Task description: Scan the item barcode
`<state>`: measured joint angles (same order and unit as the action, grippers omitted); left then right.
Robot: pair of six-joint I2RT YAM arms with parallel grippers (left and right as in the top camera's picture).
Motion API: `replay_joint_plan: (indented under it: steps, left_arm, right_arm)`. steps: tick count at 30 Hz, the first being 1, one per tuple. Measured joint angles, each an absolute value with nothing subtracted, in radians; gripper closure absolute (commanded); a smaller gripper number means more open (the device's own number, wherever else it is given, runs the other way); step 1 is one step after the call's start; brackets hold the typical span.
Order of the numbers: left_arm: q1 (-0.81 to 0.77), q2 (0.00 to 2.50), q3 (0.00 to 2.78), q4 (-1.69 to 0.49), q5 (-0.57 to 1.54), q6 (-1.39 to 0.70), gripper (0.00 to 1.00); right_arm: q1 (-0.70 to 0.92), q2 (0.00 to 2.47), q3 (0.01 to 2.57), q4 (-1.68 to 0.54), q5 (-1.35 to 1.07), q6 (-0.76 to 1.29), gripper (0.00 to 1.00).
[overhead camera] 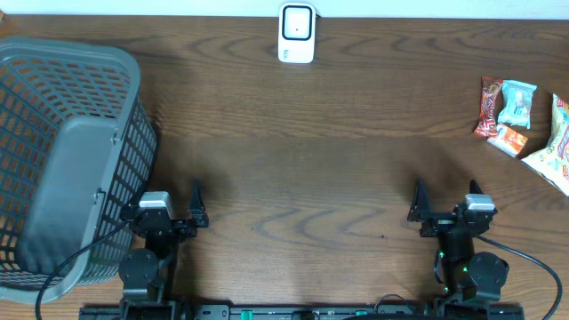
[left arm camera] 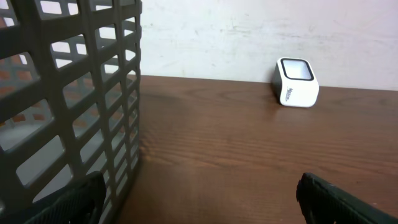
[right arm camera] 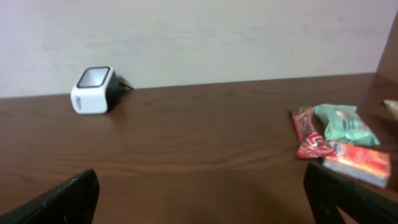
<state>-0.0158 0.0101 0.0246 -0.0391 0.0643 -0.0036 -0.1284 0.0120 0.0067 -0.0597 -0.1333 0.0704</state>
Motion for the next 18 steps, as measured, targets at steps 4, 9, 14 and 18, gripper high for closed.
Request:
replay_joint_plan:
  steps: [4, 9, 14, 18]
  left_arm:
    - [-0.016, 0.01, 0.025, -0.039, 0.064, -0.004, 0.02]
    - [-0.016, 0.01, 0.025, -0.039, 0.064, -0.004, 0.02]
    - [-0.016, 0.01, 0.025, -0.039, 0.064, -0.004, 0.02]
    - [-0.016, 0.01, 0.025, -0.039, 0.064, -0.004, 0.02]
  right_arm:
    - [-0.128, 0.012, 0.007, -0.06, -0.133, 0.025, 0.01]
    - [-0.128, 0.012, 0.007, -0.06, -0.133, 0.002, 0.01]
    - [-0.128, 0.012, 0.007, -0.06, -0.133, -0.006, 0.01]
    - [-0.128, 0.012, 0.007, -0.06, -0.133, -0.009, 0.01]
